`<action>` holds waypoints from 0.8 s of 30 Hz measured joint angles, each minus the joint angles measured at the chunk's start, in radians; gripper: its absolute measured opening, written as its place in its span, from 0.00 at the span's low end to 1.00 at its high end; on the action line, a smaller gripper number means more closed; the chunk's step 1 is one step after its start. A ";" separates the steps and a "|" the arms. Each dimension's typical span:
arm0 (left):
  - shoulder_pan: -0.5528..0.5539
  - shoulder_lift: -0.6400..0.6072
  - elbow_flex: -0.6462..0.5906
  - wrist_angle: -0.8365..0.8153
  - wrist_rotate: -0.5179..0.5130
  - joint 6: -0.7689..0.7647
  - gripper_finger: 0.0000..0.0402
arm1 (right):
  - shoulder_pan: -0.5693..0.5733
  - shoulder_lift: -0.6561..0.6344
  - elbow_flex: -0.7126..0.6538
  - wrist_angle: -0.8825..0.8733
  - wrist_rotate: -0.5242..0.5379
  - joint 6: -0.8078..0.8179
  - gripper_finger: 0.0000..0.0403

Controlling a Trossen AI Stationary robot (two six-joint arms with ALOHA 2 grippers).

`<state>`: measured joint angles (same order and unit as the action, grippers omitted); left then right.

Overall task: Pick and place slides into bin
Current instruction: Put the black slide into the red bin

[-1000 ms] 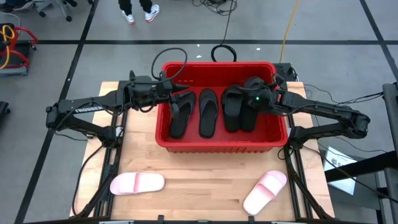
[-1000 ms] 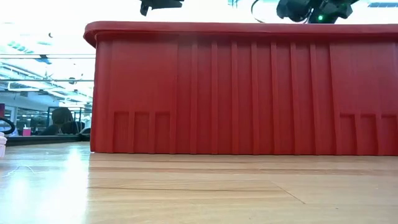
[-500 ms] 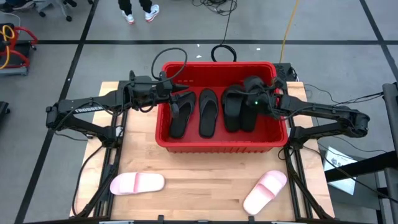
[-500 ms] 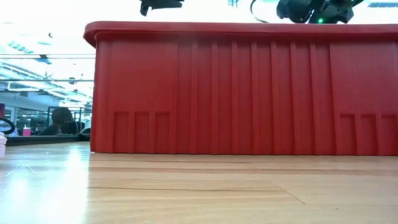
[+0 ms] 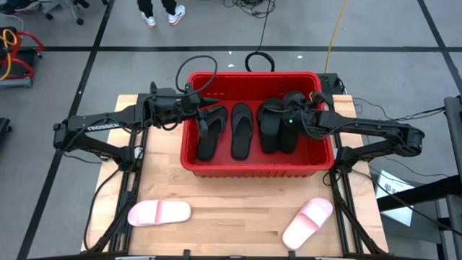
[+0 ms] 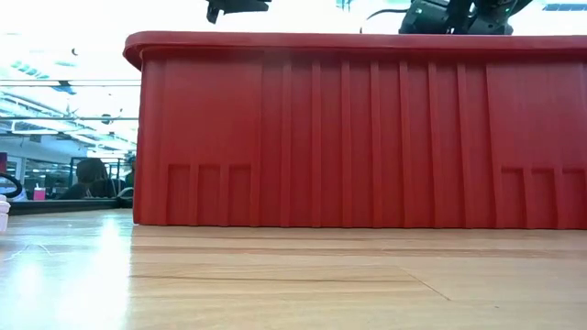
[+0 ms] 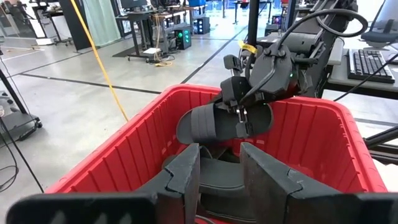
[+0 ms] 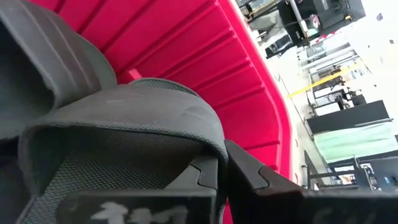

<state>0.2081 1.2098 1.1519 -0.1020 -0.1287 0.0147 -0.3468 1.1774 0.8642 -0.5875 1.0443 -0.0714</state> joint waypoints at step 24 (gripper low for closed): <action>0.000 0.000 0.000 0.000 0.000 0.007 0.29 | 0.001 0.000 0.000 -0.046 -0.129 0.033 0.13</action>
<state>0.2085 1.2098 1.1519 -0.1024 -0.1287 0.0216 -0.3454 1.1770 0.8642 -0.6331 0.9152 -0.0380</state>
